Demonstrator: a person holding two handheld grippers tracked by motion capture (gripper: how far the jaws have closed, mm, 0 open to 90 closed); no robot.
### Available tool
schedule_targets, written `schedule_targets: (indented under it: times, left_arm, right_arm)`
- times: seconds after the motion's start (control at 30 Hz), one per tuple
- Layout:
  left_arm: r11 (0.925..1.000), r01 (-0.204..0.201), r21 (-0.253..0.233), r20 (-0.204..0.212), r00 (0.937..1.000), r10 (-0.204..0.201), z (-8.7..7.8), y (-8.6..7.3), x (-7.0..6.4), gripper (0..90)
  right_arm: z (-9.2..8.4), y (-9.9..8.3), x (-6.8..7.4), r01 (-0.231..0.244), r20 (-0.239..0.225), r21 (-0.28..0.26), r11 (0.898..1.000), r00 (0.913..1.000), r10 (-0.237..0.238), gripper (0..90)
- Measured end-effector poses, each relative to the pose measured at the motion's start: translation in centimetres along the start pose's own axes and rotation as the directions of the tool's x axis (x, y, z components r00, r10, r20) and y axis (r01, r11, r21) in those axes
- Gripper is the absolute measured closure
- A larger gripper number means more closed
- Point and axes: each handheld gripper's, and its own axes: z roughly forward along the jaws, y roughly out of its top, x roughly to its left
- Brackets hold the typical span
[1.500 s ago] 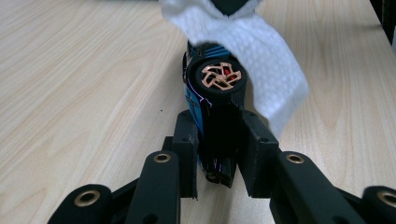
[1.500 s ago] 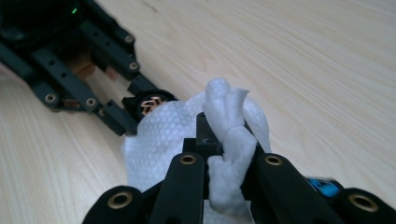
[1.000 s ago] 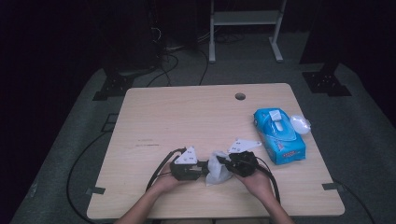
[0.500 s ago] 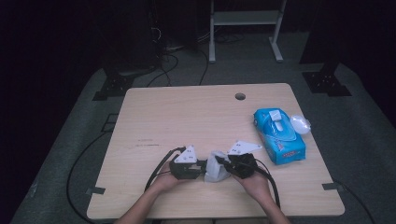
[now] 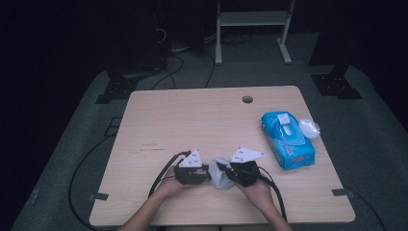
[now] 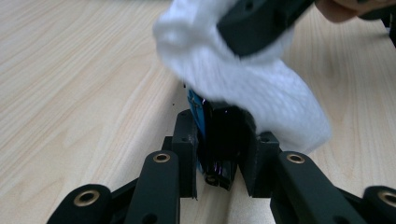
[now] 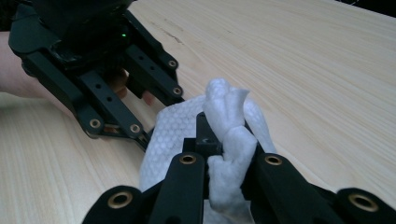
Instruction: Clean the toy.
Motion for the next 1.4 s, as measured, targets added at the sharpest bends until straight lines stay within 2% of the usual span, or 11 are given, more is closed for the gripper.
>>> schedule_targets:
  times: [0.17,0.3,0.47,0.6,0.67,0.83,0.93,1.0,1.07,1.23,1.4]
  left_arm:
    - [1.0,0.003,0.001,0.0,1.0,-0.003,-0.1,-0.1,0.1,70.5]
    - [1.0,-0.003,0.005,-0.001,1.0,0.003,-0.1,0.0,0.0,70.4]
    - [1.0,0.001,0.005,-0.001,1.0,-0.001,-0.2,0.0,0.0,70.4]
    - [1.0,-0.002,0.008,0.001,1.0,0.002,-0.3,-0.1,0.1,70.3]
    - [1.0,0.0,0.008,-0.001,1.0,0.0,-0.2,-0.1,0.1,70.4]
    - [1.0,0.0,0.005,-0.004,1.0,0.0,-0.2,0.0,0.0,70.4]
    - [1.0,-0.002,0.009,-0.004,1.0,0.002,-0.3,-0.1,0.1,70.5]
    - [0.9999,-0.003,0.01,-0.001,1.0,0.003,-0.4,-0.1,0.2,70.5]
    - [1.0,-0.004,0.009,0.001,1.0,0.004,-0.3,-0.1,0.2,70.5]
    - [1.0,0.001,0.004,-0.004,1.0,-0.001,-0.2,-0.1,0.1,70.5]
    - [1.0,0.003,0.002,-0.005,1.0,-0.003,-0.2,-0.1,0.1,70.5]
  right_arm:
    - [-1.7,-1.0,-1.8,-0.017,0.091,0.006,1.0,0.9957,0.017,84.6]
    - [-2.0,-1.3,-1.8,-0.033,0.104,-0.006,0.999,0.994,0.034,84.6]
    - [-0.7,-0.7,-0.5,-0.014,0.067,-0.019,1.0,0.9976,0.015,84.6]
    - [-1.1,-0.8,-0.6,0.014,0.104,-0.001,1.0,0.9945,-0.014,84.4]
    - [-1.5,-1.0,-1.2,-0.013,0.12,0.0,1.0,0.9927,0.013,84.3]
    - [-0.6,-0.7,-0.5,-0.026,0.081,-0.019,0.999,0.9963,0.028,84.4]
    - [0.2,-0.2,0.4,0.002,0.068,-0.019,1.0,0.9977,0.0,84.3]
    - [0.1,-0.1,0.3,0.02,0.073,-0.015,1.0,0.9972,-0.019,83.9]
    - [-0.5,-0.4,-0.3,0.024,0.116,0.001,1.0,0.993,-0.024,83.8]
    - [-1.6,-1.1,-1.8,-0.055,0.122,-0.024,0.998,0.9908,0.058,84.1]
    - [0.0,-0.4,0.0,-0.029,0.09,-0.031,0.999,0.9954,0.032,84.4]
